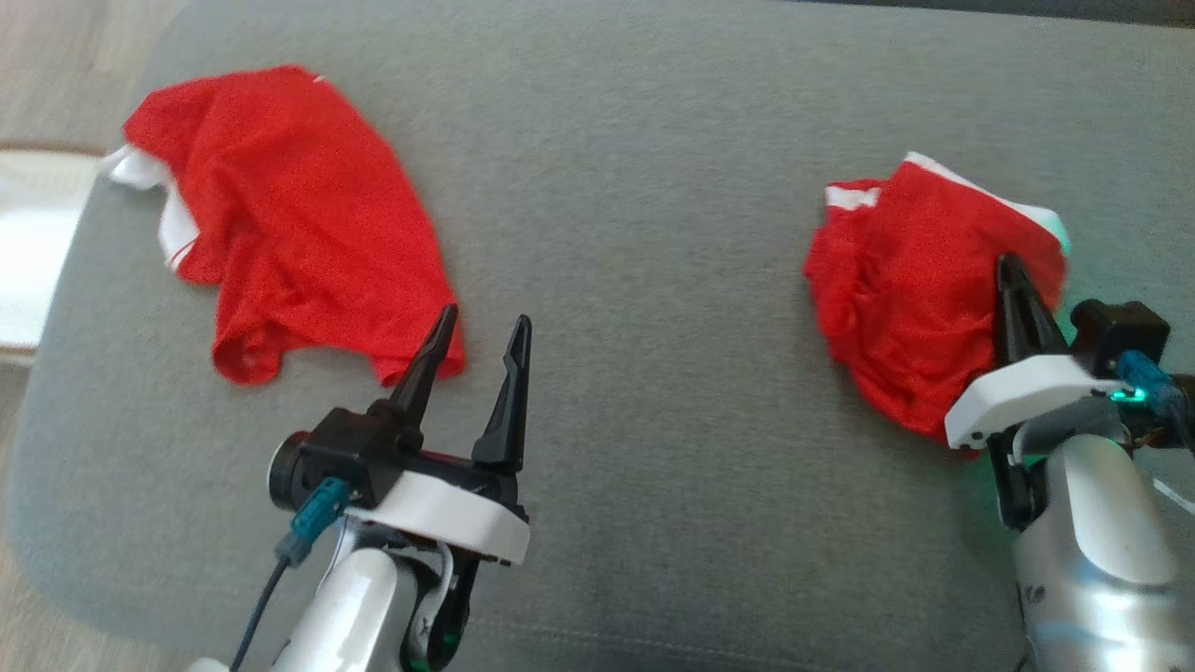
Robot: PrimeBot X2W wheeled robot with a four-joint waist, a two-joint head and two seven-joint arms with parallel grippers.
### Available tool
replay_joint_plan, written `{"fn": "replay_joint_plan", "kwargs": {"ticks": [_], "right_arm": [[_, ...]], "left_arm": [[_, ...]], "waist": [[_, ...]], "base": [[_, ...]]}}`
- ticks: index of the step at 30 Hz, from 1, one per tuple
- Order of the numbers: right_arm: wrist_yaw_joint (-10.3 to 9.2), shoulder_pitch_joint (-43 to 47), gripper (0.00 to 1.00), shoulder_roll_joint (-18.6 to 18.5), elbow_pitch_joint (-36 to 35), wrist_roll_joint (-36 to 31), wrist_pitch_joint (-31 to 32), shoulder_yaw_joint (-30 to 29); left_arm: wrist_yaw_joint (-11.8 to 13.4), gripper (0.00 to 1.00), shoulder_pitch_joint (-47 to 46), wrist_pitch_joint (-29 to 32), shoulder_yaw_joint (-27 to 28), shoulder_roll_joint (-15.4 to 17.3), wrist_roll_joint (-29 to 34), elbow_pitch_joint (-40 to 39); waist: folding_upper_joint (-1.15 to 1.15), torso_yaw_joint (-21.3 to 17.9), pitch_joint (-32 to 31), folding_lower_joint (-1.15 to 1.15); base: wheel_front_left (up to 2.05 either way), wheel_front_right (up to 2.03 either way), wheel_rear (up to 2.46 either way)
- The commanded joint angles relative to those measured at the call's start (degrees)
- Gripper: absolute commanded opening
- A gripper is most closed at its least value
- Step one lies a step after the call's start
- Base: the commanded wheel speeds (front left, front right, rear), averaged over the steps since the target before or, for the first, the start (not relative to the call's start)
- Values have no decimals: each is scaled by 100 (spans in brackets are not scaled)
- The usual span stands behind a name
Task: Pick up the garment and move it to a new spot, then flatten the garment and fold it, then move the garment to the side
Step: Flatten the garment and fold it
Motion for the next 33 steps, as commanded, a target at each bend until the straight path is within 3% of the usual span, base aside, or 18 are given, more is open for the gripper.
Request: {"fn": "replay_joint_plan", "kwargs": {"ticks": [1,10,15,20,28,33], "right_arm": [[-4,-221,0,-36,-56,-79,-11,110],[-4,-772,0,-97,1178,-424,-266,-62],[-4,-1007,0,-22,1056,-309,-426,97],[-4,-1013,0,16,585,154,-440,703],[-4,-1085,0,19,1585,307,-351,1291],[-4,-1149,0,19,1578,537,-421,1341]], "left_arm": [[51,100,-222,-70,146,11,-45,-176],[104,100,-220,-70,149,11,-78,-198],[125,100,-221,-70,135,11,-108,-193],[118,100,-267,-70,109,11,-120,-184],[139,100,-282,-70,100,11,-140,-156],[150,100,-213,-70,220,11,-131,-122]], "waist": [[0,257,197,0],[0,414,246,0],[0,301,216,0],[0,254,245,0],[0,266,207,0],[0,117,39,0]], "base": [[0,0,0],[0,0,0],[0,0,0],[0,0,0],[0,0,0],[0,0,0]]}}
